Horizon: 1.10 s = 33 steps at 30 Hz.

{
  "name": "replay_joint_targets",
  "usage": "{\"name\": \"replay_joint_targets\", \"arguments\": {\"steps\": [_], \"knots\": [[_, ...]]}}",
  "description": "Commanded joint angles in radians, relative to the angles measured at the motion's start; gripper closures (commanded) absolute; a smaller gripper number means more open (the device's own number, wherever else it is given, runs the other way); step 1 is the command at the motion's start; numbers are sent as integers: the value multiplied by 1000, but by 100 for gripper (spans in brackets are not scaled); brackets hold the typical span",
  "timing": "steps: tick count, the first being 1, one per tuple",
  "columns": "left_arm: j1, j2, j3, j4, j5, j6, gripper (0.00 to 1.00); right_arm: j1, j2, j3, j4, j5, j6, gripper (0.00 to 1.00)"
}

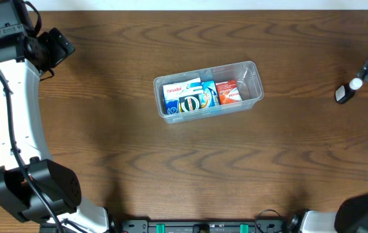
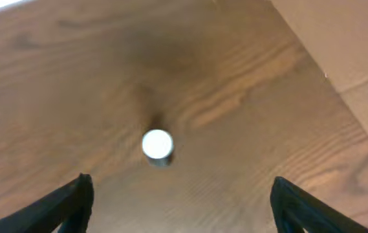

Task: Pack container
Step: 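Move the right gripper over the white-capped bottle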

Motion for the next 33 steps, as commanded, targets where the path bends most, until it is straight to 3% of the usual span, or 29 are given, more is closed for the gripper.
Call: {"name": "replay_joint_targets", "arguments": {"steps": [1,6,15,27,33], "knots": [[2,2,2,-4,-12,6,2,-29,71,-3,7,-26,-79,14],[2,2,2,-4,-12,6,2,-33,180,-3,42,-145,-204,12],[2,2,2,-4,-12,6,2,-33,334,-3,75,-192,-216,19],[2,2,2,-4,-12,6,2,-34,341,112,5,-189,-203,29],[2,2,2,-4,-12,6,2,-34,343,185,-66,-189,-204,28]]}}
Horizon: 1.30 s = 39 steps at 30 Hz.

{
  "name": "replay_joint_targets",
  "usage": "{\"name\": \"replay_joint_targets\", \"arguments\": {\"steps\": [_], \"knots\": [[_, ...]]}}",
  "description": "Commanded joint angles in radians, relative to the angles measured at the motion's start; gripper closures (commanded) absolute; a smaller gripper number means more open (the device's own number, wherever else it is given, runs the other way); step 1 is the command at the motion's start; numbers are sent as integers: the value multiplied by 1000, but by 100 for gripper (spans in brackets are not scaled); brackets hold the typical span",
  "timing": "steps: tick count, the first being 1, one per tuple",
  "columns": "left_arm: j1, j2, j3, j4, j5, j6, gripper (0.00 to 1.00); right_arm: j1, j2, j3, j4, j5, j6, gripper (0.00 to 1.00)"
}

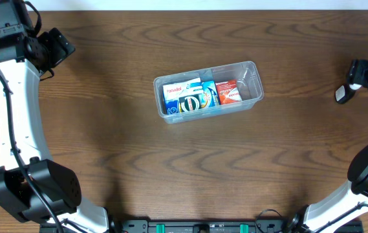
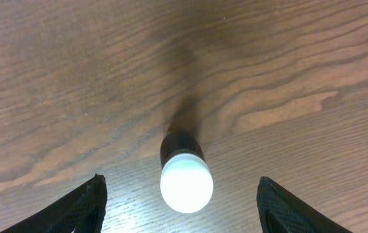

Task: Pack container
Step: 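Move the right gripper over the white-capped bottle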

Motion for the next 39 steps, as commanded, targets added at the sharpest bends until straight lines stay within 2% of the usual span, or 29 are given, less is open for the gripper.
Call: {"name": "replay_joint_targets", "arguments": {"steps": [1,12,21,31,37,39], "knots": [[2,2,2,-4,-12,6,2,-6,1,39,-21,-11,-12,28],[2,2,2,-4,-12,6,2,-15,76,57,-61,-15,-64,29],[2,2,2,-4,-12,6,2,-21,178,169,-116,-31,-79,32],[2,2,2,-4,-12,6,2,-21,224,172,-104,-30,-139,34],[2,2,2,-4,-12,6,2,-21,224,172,-105,-31,-154,46],[2,2,2,-4,-12,6,2,-21,224,172,-109,-30,-154,46]]}}
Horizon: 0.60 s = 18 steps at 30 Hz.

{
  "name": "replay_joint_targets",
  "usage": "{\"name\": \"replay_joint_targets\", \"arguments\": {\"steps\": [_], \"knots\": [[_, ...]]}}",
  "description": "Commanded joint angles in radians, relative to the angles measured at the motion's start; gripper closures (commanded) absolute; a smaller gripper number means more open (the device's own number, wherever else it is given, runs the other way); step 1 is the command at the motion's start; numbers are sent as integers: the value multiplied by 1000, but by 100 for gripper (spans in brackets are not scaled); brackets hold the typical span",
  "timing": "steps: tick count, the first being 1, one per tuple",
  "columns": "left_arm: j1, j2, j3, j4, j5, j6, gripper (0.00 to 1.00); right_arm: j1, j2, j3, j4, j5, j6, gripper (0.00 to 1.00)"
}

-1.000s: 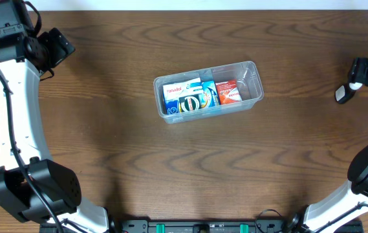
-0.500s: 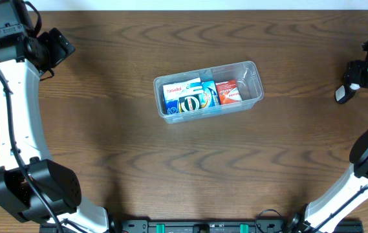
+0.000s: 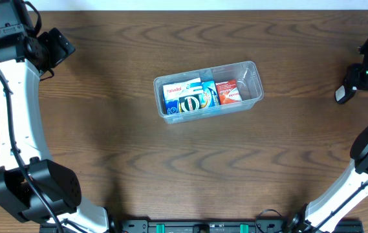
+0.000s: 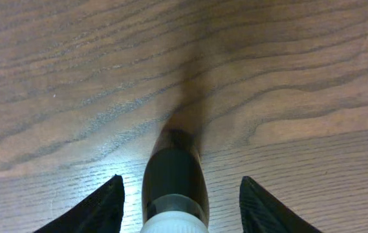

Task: Pack container
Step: 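Move the right gripper over the white-capped bottle, then lower the right gripper and grasp the white-capped bottle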

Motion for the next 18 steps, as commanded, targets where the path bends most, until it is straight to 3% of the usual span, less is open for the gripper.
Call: {"name": "replay_joint_targets", "arguments": {"steps": [1,18], "knots": [[2,2,2,-4,-12,6,2,-7,5,20,-6,-8,-18,46],[2,2,2,-4,-12,6,2,-7,20,10,-17,-8,-17,53]]}}
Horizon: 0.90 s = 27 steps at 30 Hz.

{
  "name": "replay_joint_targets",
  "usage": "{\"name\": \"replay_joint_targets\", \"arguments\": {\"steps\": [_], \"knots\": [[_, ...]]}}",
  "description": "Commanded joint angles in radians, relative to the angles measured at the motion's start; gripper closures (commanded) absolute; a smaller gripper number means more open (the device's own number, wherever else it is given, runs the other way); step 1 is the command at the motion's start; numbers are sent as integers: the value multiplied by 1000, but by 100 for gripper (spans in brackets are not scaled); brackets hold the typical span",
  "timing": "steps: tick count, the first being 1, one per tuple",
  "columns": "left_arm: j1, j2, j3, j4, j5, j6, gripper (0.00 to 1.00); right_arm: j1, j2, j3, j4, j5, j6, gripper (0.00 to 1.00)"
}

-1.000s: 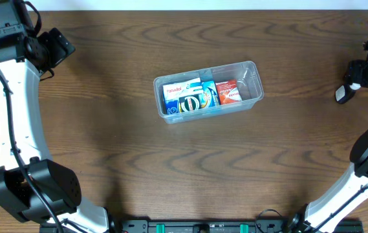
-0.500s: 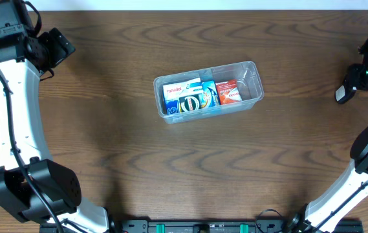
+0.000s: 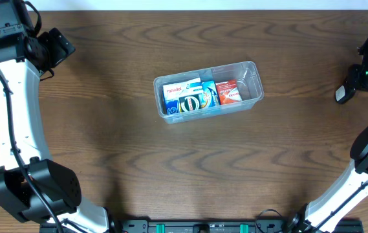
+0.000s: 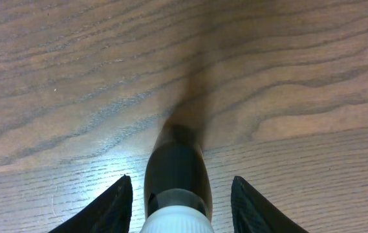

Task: Pack container
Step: 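Lower the right gripper and grasp the white-capped bottle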

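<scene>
A small dark bottle with a white cap stands on the wooden table at the far right edge; it shows again in the overhead view as the bottle. My right gripper is open and straddles the bottle, one finger on each side with a gap to both. The clear plastic container lies at the table's middle, holding blue-and-white boxes and an orange packet, with room at its right end. My left gripper hangs at the far left rear, away from everything.
The table's right edge runs just past the bottle. The left arm stretches along the left side. Bare wood lies between the container and the bottle.
The right gripper's fingers have drawn slightly closer together around the bottle. The bottle, the container and the left arm stay where they were.
At first the right gripper was well above the bottle, wide open. Then it was lower, with the cap big between the fingers. After that the fingers flanked the bottle's body, and now they stand a little narrower around it.
</scene>
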Motion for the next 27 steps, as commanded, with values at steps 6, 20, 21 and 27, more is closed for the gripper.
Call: {"name": "replay_joint_targets", "arguments": {"steps": [6,20,21,27], "knots": [[2,2,2,-4,-12,6,2,-7,19,10,-3,-8,-12,55],[2,2,2,-4,-12,6,2,-7,19,10,-9,-8,-11,66],[2,2,2,-4,-12,6,2,-7,19,10,-9,-8,-11,68],[2,2,2,-4,-12,6,2,-7,19,10,-7,-27,0,74]]}}
